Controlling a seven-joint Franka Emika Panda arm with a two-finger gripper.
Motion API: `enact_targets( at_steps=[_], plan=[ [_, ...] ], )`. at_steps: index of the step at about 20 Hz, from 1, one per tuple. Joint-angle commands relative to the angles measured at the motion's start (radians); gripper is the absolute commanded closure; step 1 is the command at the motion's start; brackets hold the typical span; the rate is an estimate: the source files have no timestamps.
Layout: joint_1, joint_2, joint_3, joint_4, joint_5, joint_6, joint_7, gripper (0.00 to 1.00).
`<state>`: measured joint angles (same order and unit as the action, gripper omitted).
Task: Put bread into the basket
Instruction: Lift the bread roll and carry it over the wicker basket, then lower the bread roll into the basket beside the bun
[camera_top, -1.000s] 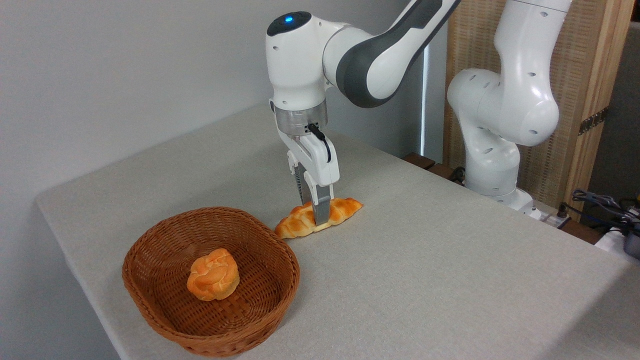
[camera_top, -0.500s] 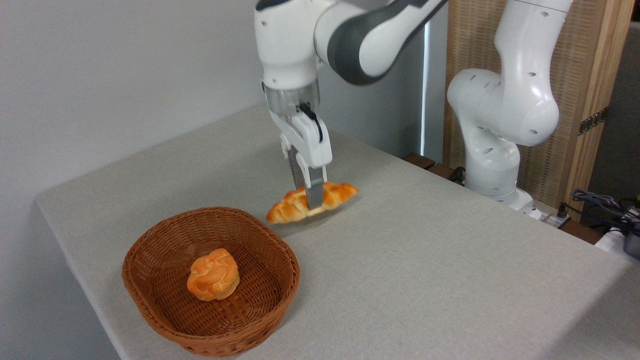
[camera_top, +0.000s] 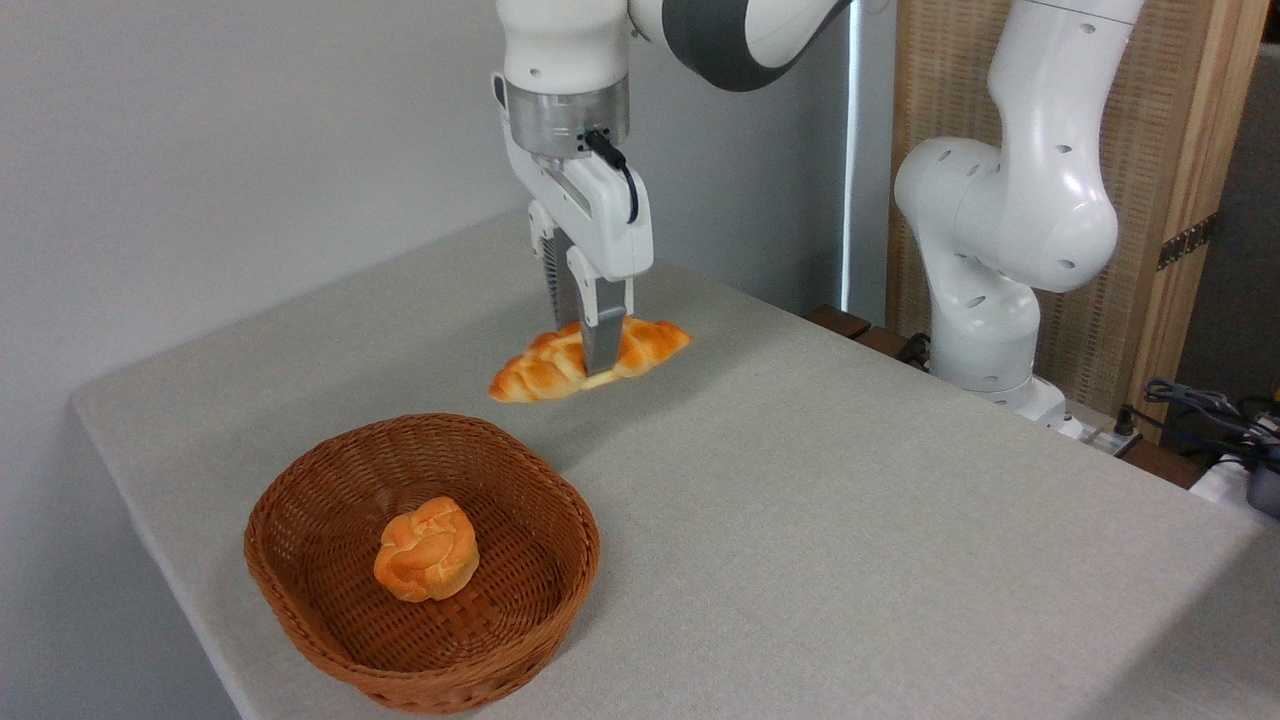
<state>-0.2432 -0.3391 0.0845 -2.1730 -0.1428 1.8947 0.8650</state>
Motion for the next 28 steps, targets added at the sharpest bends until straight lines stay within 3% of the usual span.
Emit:
enact_targets(
  at_steps=[1,7,10,12,15,28],
  plan=[
    [-0.015,0.129,0.035,0.11,-0.047,0.09,0.009,0.45],
    [-0.015,0.232,0.034,0.128,-0.081,0.401,0.014,0.45],
    [-0.015,0.259,0.034,0.128,-0.081,0.5,0.015,0.42],
    [-0.015,0.272,0.035,0.128,-0.078,0.518,0.015,0.18],
    [-0.015,0.278,0.035,0.128,-0.069,0.518,0.017,0.02],
    [-0.013,0.275,0.035,0.128,-0.069,0.512,0.019,0.0]
  ],
)
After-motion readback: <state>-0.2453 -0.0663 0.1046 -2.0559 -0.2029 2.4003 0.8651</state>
